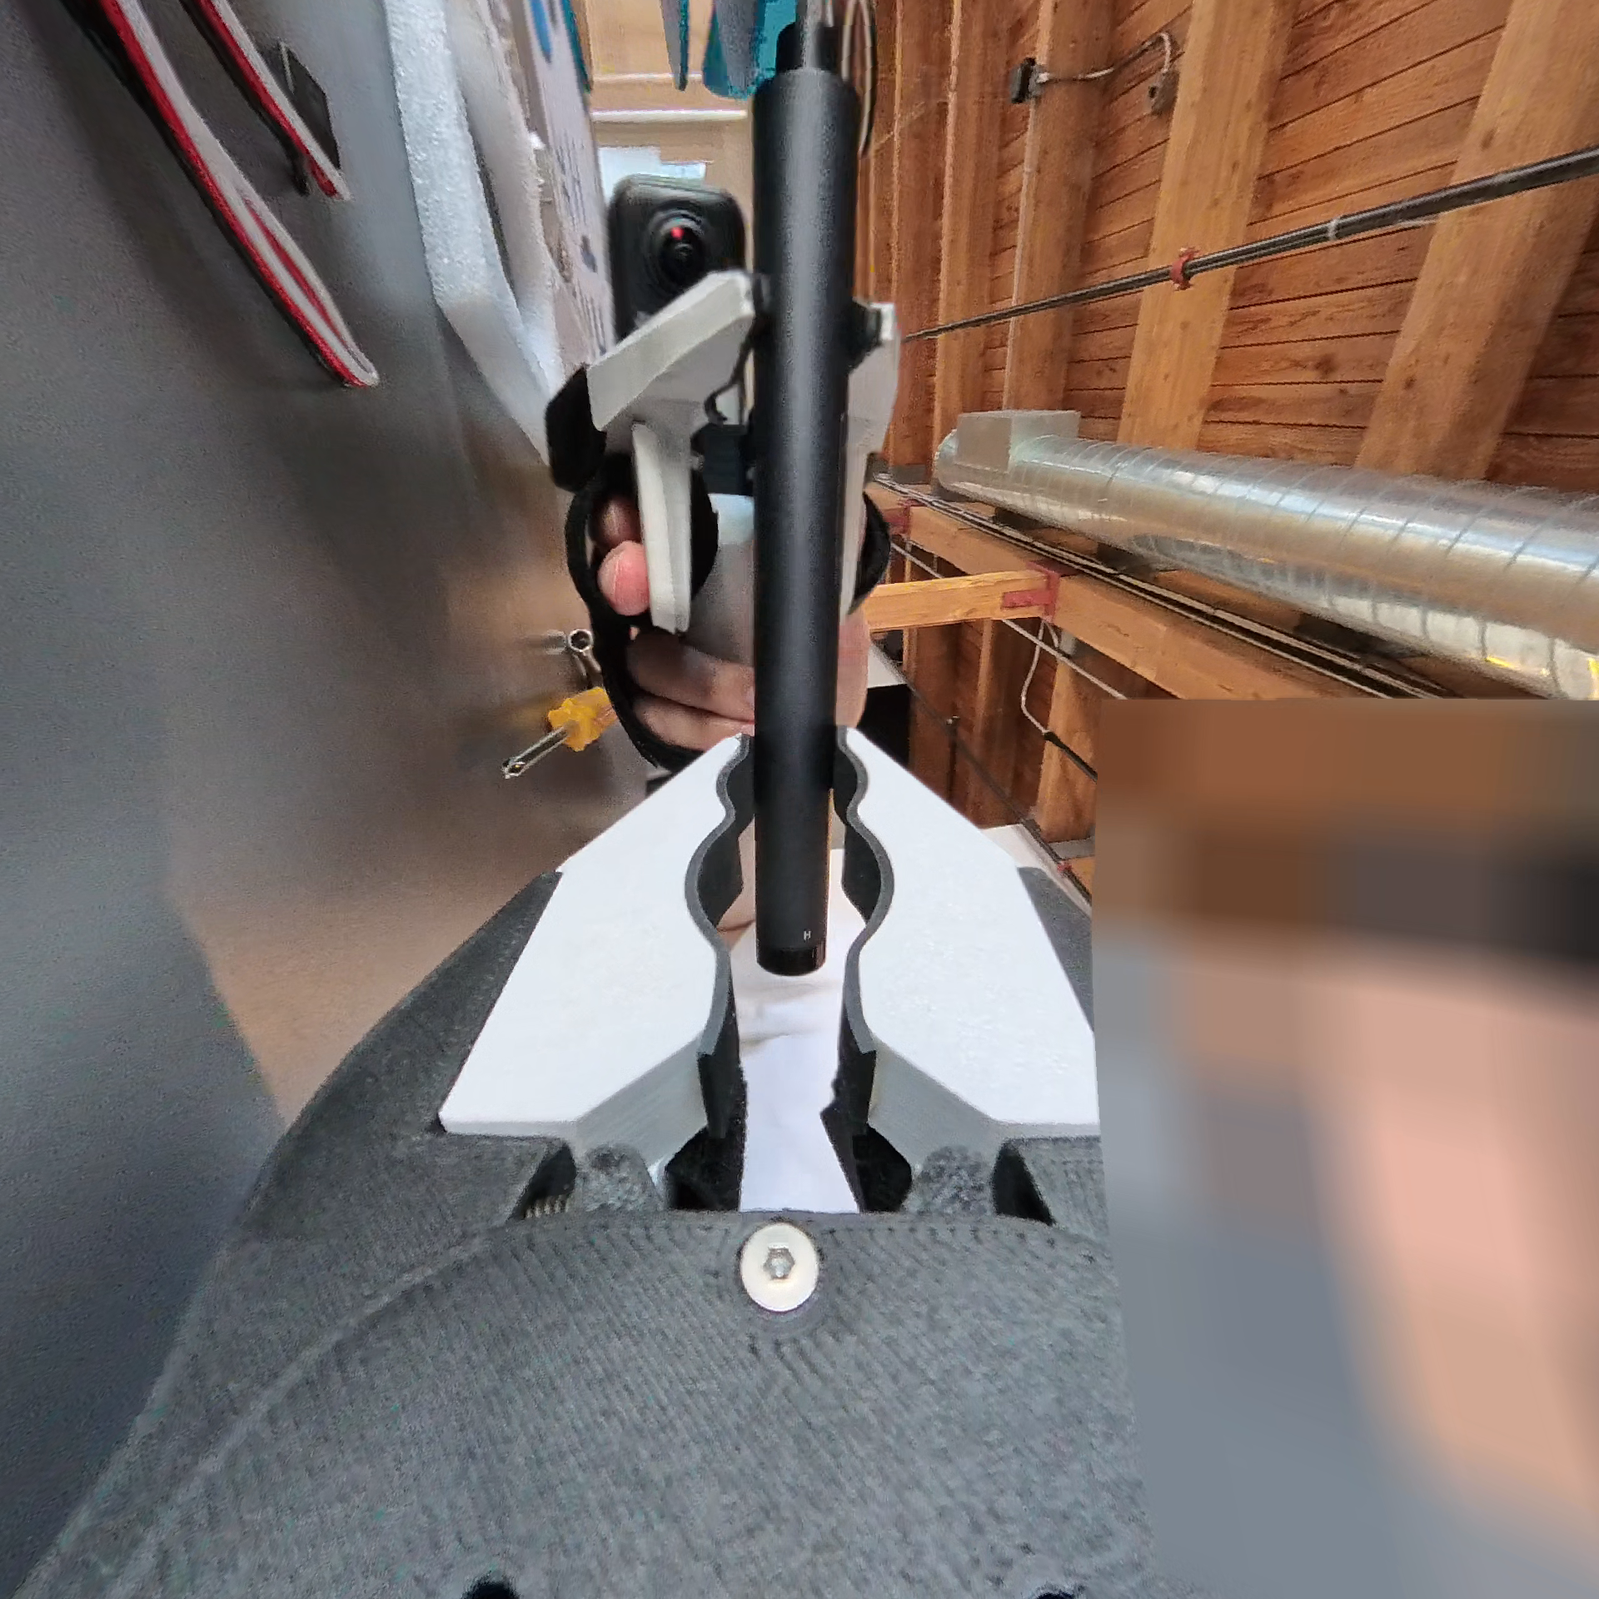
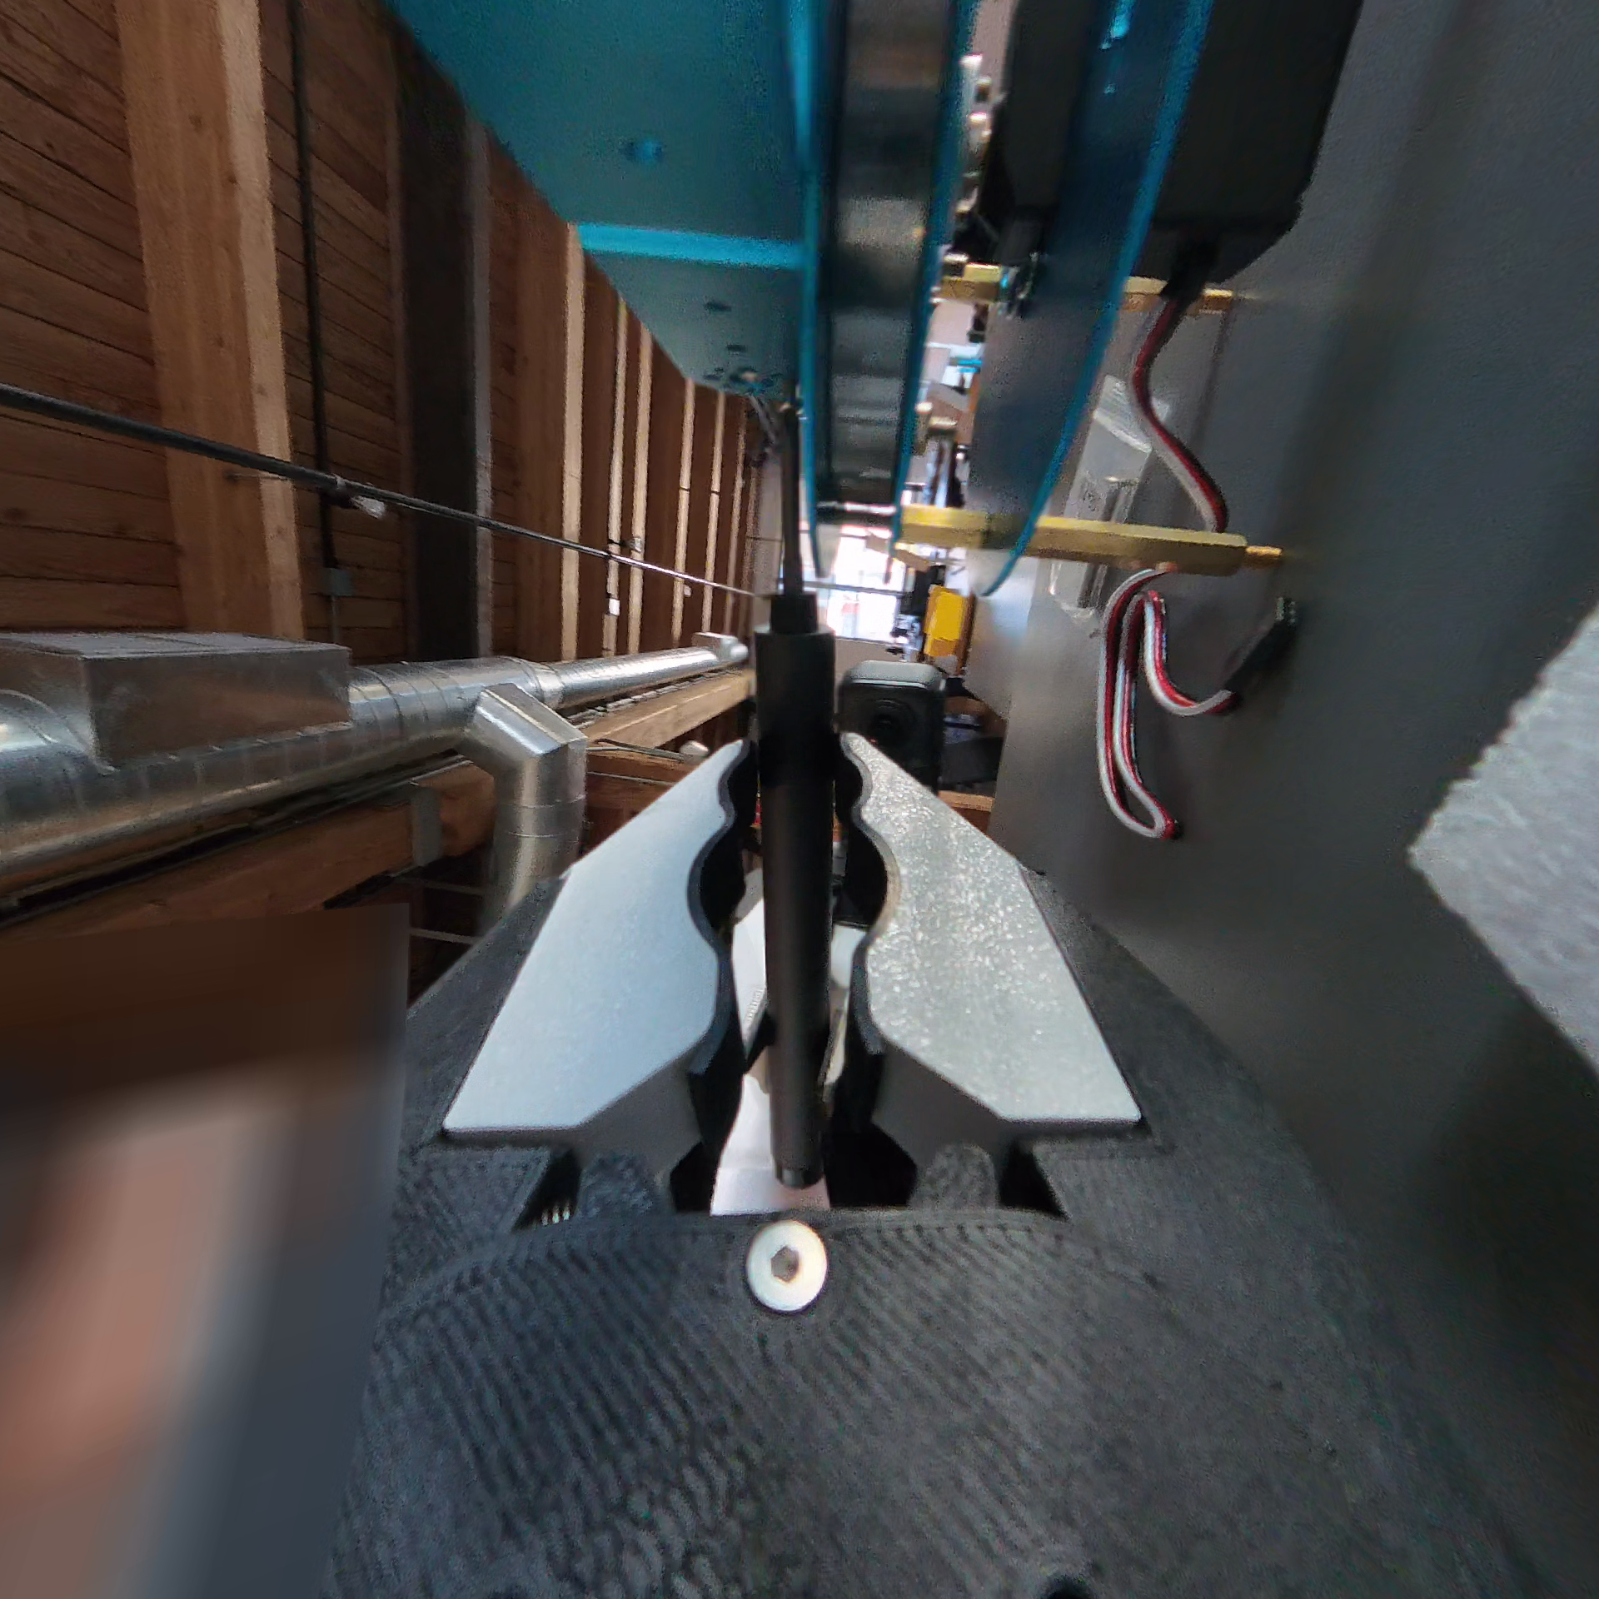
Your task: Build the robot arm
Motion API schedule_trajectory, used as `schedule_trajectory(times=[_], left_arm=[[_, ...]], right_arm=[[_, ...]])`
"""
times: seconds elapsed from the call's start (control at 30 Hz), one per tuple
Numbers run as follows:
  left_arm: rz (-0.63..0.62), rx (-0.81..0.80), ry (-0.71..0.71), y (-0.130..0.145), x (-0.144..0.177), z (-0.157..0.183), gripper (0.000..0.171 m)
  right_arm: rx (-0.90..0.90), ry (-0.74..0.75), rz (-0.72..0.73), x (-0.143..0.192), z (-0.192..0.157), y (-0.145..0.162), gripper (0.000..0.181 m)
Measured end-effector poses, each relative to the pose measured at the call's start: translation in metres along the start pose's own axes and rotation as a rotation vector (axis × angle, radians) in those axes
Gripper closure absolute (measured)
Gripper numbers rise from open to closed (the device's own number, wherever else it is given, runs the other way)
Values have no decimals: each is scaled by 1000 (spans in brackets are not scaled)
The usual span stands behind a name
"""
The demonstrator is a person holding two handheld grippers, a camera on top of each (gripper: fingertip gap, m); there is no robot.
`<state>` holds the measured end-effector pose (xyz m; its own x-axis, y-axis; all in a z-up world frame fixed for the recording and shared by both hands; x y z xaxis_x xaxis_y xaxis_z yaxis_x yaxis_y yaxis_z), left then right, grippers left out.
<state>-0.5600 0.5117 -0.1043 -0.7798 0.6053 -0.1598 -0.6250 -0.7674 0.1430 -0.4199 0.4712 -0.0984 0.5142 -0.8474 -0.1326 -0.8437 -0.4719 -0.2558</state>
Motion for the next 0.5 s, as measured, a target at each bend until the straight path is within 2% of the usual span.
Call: schedule_trajectory(times=[0.07,0.27,0.5], left_arm=[[12,-6,-18,0,-1,0,156],[11,-15,-43,1,-4,3,156],[11,-16,-85,0,-5,2,156]], right_arm=[[46,33,-45,-1,-6,3,156],[213,195,-165,-3,-18,5,159],[153,231,-191,-4,-16,3,164]])
Point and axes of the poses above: each gripper's, where its closed fingertips meet, x back along the fingers, y out of its underside, z = x × y across the jaws, the point moved 8 cm from there along x, back along the fingers, and after that the axes turned 11 degrees about x, right-handed, at the moved point
